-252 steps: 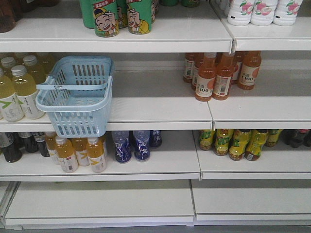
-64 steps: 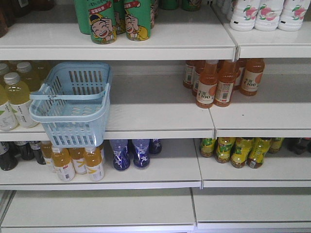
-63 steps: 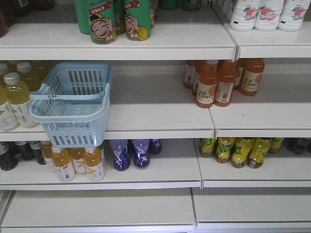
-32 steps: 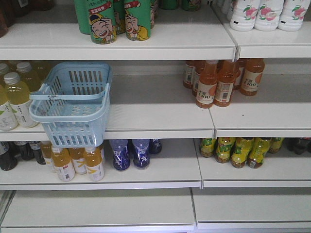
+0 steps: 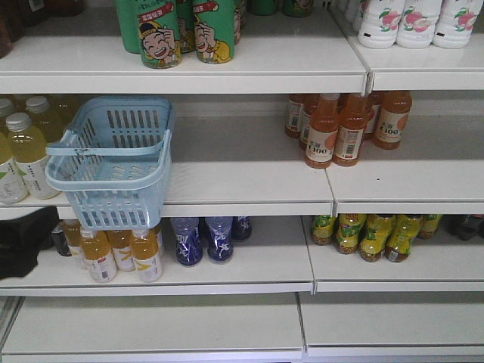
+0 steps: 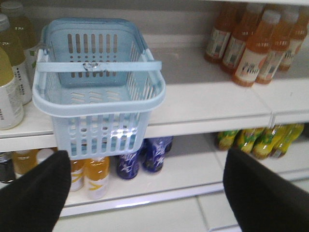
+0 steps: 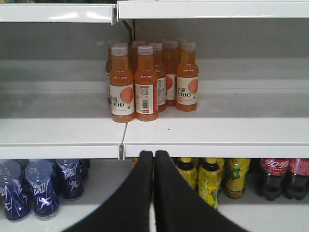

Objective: Place coke in basket with both arms
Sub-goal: 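Reach the left gripper to the basket handle and close on it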

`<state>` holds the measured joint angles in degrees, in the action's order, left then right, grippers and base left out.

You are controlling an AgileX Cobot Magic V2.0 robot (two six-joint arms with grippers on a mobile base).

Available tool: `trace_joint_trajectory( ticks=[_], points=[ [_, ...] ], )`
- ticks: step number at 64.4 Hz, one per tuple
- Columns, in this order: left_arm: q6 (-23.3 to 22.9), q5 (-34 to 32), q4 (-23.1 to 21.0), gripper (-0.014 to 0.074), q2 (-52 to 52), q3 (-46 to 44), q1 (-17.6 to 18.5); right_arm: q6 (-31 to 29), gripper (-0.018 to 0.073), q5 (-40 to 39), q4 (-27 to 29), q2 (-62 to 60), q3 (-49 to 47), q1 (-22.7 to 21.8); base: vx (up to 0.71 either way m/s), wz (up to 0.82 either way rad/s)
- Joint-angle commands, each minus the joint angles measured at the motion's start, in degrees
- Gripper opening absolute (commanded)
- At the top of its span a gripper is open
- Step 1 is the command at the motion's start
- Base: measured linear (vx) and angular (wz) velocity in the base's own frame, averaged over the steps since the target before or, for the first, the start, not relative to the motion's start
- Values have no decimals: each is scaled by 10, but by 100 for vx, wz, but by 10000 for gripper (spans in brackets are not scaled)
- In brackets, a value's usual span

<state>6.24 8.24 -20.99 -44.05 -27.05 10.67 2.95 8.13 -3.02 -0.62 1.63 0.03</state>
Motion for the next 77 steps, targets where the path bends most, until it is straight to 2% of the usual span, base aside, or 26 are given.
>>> trace_joint_trajectory(
  ticks=[1, 6, 10, 13, 19, 23, 37, 44, 55, 77],
  points=[
    [-24, -133, -118, 573, -23, -20, 4, 2, -9, -45, -3, -10, 6, 0, 0, 0],
    [-52, -209, -209, 548, -46, -23, 4, 2, -9, -45, -3, -10, 6, 0, 0, 0],
    [-67, -236, -253, 533, -71, -35, 4, 2, -9, -45, -3, -10, 6, 0, 0, 0],
    [-76, -237, -270, 522, -93, -50, 4, 2, -9, -45, -3, -10, 6, 0, 0, 0],
    [-109, -223, -271, 509, -139, -91, 4, 2, -9, -45, -3, -10, 6, 0, 0, 0],
    [-146, -211, -271, 505, -176, -120, 4, 2, -9, -45, -3, -10, 6, 0, 0, 0],
    [-350, -200, -271, 505, -273, -186, 4, 2, -9, -45, -3, -10, 6, 0, 0, 0],
    [-406, -210, -271, 505, -309, -198, 4, 2, -9, -45, -3, -10, 6, 0, 0, 0],
    [-448, -215, -271, 505, -360, -225, 4, 2, -9, -45, -3, -10, 6, 0, 0, 0],
    [-448, -210, -271, 505, -426, -273, 3, 2, -9, -45, -3, -10, 6, 0, 0, 0]
  ],
)
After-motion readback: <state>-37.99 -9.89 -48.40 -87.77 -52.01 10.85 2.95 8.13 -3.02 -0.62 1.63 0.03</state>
